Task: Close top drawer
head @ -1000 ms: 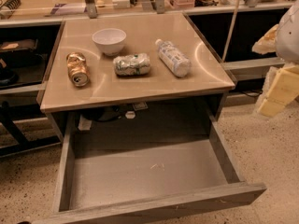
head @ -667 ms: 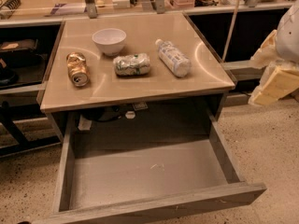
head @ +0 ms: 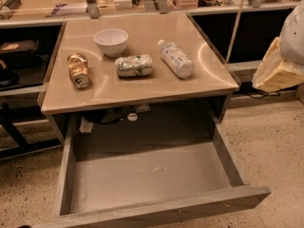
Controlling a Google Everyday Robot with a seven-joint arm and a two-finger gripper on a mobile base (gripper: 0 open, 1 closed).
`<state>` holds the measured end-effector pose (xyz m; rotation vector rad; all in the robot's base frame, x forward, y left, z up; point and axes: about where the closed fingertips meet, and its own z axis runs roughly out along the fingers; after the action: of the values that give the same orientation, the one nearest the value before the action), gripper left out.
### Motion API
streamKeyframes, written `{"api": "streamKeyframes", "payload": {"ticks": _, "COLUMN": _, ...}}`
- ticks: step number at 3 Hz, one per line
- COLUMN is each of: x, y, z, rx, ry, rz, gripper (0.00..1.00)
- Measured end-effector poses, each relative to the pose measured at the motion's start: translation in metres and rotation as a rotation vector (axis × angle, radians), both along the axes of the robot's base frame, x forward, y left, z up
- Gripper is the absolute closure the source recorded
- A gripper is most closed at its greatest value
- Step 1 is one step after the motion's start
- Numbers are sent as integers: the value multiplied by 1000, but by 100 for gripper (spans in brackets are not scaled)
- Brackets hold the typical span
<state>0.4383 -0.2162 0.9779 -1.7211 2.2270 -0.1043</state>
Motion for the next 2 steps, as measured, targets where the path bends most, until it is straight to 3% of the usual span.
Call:
{"api": "streamKeyframes", "payload": {"ticks": 1, "x": 0, "y": 0, "z": 0, "rx": 0, "ry": -1, "rz": 0, "gripper": 100}}
{"api": "streamKeyframes", "payload": {"ticks": 2, "x": 0, "y": -1, "z": 2, "rx": -3, "ry": -8, "rz": -5, "gripper": 100}}
